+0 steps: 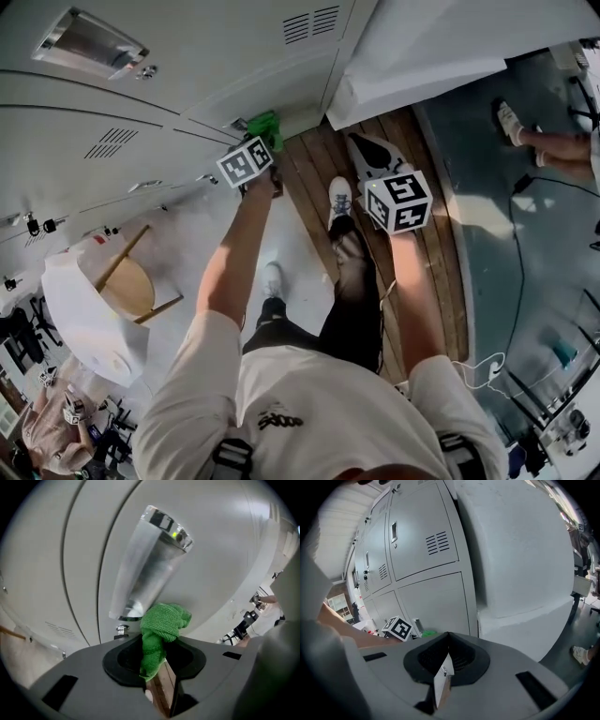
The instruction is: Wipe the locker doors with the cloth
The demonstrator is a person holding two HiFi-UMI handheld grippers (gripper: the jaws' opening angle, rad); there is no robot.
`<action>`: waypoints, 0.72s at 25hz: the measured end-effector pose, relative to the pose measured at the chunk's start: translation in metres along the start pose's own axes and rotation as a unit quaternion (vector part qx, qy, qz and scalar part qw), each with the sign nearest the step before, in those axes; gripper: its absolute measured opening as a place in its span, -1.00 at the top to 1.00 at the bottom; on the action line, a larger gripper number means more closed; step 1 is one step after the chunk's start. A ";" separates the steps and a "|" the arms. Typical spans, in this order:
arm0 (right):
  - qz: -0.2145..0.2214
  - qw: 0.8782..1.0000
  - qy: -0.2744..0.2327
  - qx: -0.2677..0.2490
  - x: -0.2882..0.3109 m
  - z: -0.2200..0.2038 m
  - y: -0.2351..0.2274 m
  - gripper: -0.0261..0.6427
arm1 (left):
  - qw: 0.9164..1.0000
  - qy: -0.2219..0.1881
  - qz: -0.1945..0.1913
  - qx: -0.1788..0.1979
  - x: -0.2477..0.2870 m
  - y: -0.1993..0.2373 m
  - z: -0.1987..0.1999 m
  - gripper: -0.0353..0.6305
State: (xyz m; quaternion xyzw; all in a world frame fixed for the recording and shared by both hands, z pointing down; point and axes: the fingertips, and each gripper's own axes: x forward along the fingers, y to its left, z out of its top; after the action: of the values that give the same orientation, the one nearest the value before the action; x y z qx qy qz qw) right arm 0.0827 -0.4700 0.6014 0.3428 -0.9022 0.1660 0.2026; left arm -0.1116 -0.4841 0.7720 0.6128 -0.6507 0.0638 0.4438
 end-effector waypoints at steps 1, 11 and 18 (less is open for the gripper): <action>0.002 1.000 0.001 0.001 0.003 -0.002 0.001 0.89 | 1.000 0.001 0.000 -0.006 0.002 0.002 -0.002 0.49; -0.009 1.000 0.011 0.023 0.020 -0.024 -0.031 0.89 | 0.998 0.038 -0.035 -0.021 0.071 -0.044 -0.025 0.49; -0.024 1.000 0.010 0.008 0.018 -0.046 -0.054 0.89 | 0.996 0.046 -0.071 0.002 0.133 -0.087 -0.049 0.49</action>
State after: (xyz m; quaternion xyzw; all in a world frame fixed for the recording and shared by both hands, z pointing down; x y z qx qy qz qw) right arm 0.1194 -0.4978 0.6583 0.3639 -0.8904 0.1717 0.2130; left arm 0.0063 -0.5733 0.8483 0.6549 -0.5840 0.0612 0.4757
